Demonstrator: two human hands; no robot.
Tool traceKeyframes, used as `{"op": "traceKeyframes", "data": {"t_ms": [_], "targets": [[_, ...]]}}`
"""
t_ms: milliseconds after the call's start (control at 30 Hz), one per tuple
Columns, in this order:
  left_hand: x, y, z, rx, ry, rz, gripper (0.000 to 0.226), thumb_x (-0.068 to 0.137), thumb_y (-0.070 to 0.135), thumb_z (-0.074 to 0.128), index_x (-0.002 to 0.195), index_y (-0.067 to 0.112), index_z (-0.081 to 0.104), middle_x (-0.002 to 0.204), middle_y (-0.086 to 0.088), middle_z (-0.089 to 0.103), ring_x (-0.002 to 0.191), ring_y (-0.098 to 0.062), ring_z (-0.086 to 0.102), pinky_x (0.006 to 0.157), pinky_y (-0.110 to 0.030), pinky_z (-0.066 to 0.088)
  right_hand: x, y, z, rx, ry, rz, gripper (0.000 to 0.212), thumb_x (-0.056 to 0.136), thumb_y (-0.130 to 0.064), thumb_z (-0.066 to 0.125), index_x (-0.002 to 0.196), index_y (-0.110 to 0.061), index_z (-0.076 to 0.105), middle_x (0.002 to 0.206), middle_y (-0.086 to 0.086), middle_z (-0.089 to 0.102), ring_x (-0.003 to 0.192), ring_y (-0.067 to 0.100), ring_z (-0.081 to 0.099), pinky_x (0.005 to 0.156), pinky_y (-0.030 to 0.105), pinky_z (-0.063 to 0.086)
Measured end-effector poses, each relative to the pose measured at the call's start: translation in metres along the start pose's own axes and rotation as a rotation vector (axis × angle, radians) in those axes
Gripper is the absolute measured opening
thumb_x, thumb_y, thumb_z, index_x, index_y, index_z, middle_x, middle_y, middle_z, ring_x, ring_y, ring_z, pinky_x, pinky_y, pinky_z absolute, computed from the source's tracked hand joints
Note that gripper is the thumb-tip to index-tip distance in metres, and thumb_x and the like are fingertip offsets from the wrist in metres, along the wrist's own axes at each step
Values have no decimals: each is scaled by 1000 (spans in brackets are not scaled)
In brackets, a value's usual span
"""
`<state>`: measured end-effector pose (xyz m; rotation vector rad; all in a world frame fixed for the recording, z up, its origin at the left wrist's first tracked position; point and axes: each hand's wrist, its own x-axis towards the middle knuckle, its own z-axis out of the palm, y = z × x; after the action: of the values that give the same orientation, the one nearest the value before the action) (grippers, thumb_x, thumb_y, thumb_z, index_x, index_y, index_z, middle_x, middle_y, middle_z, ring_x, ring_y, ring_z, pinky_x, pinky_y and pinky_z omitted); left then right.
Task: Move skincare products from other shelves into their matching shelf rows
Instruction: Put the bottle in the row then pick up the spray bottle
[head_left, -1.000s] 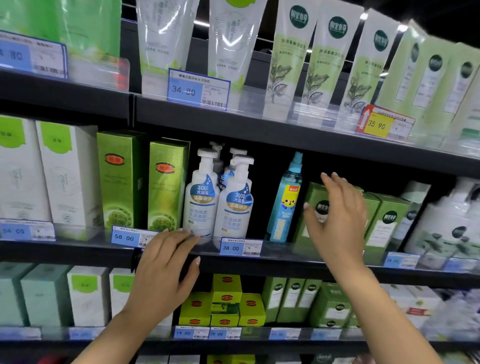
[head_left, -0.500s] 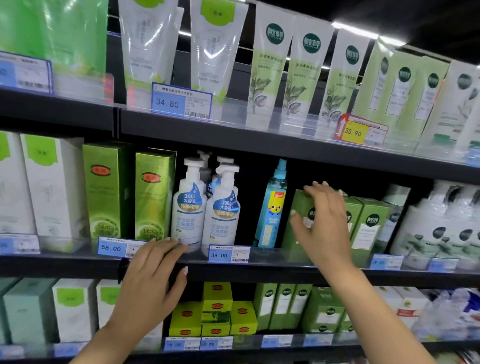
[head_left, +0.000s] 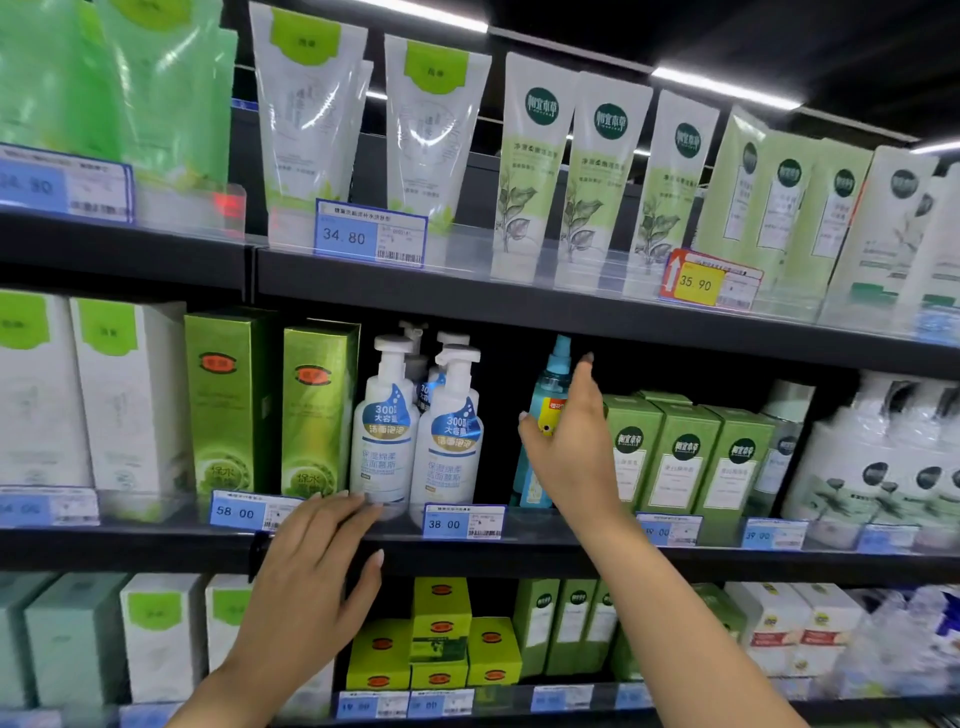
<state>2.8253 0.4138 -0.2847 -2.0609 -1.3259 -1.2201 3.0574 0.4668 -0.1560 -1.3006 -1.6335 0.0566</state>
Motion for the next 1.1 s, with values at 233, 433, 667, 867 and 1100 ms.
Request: {"op": "traceKeyframes", "data": {"t_ms": [233, 433, 667, 867, 1100], "targets": [[1, -4, -2, -9, -34, 22, 41, 89, 35, 48, 120, 10, 61, 121, -3, 56, 116, -22, 49, 104, -41, 36, -14, 13, 8, -18, 25, 68, 81, 89, -21, 64, 150, -12, 12, 140, 6, 38, 112, 16, 51, 81, 13, 38], [-1, -5, -5, 5, -74, 42, 42, 90, 35, 47, 121, 9, 59, 124, -4, 55, 118, -22, 49, 105, -41, 36, -25, 14, 4, 111, 60, 49, 65, 81, -20, 73, 135, -18, 37, 122, -4, 51, 92, -2, 54, 69, 6, 41], [5, 0, -20, -24, -186, -28, 48, 92, 43, 42, 127, 13, 55, 126, 2, 53, 120, -17, 48, 104, -29, 32, -48, 1, -18, 363, 93, -34, 65, 76, -16, 77, 119, -42, 36, 117, -25, 50, 113, 0, 53, 97, 26, 48], [-2, 24, -54, -42, -163, -106, 51, 88, 40, 48, 131, 12, 52, 128, 0, 54, 119, -16, 47, 101, -25, 33, -68, -28, -53, 545, 78, -222, 61, 72, -22, 76, 119, -38, 40, 107, -22, 60, 105, 6, 61, 92, 23, 49], [-62, 56, -110, 116, -194, -216, 47, 92, 40, 49, 127, 11, 57, 126, -4, 57, 118, -19, 50, 101, -34, 38, -121, -30, -30, 647, -417, -239, 53, 67, -23, 82, 111, -27, 53, 96, -15, 64, 91, 9, 65, 76, 16, 50]]}}
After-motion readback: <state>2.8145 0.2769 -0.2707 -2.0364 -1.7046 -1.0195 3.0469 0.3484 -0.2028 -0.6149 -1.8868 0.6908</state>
